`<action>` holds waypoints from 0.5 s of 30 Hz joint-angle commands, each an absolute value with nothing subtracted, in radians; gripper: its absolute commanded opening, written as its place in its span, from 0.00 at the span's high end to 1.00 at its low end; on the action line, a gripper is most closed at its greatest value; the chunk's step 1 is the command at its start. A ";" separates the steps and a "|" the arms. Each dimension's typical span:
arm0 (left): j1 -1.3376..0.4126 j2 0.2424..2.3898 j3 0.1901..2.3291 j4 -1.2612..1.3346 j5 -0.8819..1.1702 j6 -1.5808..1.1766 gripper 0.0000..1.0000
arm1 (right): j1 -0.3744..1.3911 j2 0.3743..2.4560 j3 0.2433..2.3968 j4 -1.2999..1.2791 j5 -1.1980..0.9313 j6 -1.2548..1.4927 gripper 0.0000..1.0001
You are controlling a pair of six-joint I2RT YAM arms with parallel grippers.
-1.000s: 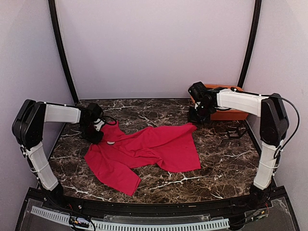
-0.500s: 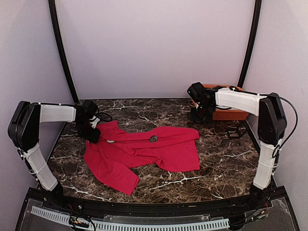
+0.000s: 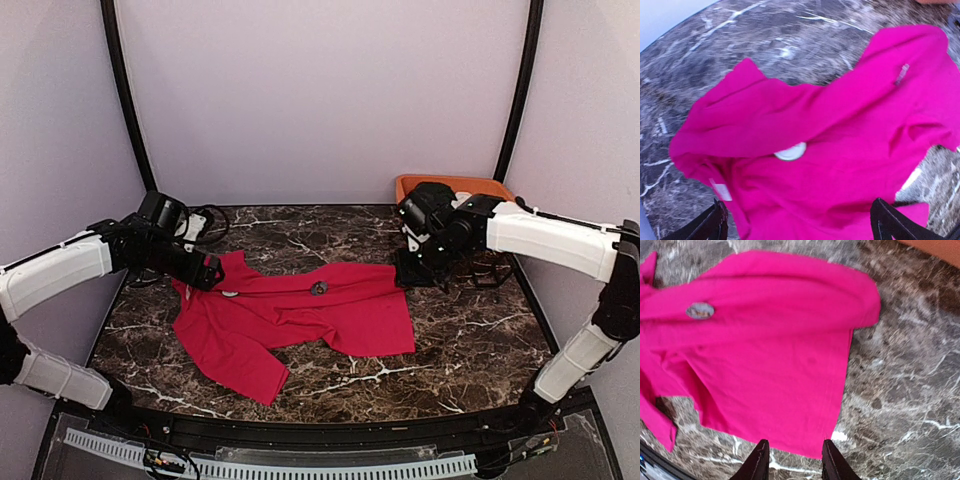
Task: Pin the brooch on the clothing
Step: Adjust the clothing with brooches at the center of the board.
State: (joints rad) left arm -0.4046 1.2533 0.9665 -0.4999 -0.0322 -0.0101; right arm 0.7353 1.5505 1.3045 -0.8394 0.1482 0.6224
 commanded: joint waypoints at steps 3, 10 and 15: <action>-0.596 1.323 0.921 -0.582 0.043 0.009 0.01 | 0.809 1.598 1.176 -0.854 0.087 0.704 0.65; -0.687 1.495 0.963 -0.639 -0.060 0.106 0.01 | 0.825 1.688 1.142 -0.816 0.064 0.723 0.64; -0.708 1.542 0.961 -0.656 -0.068 0.127 0.01 | 0.825 1.759 1.128 -0.801 0.050 0.730 0.63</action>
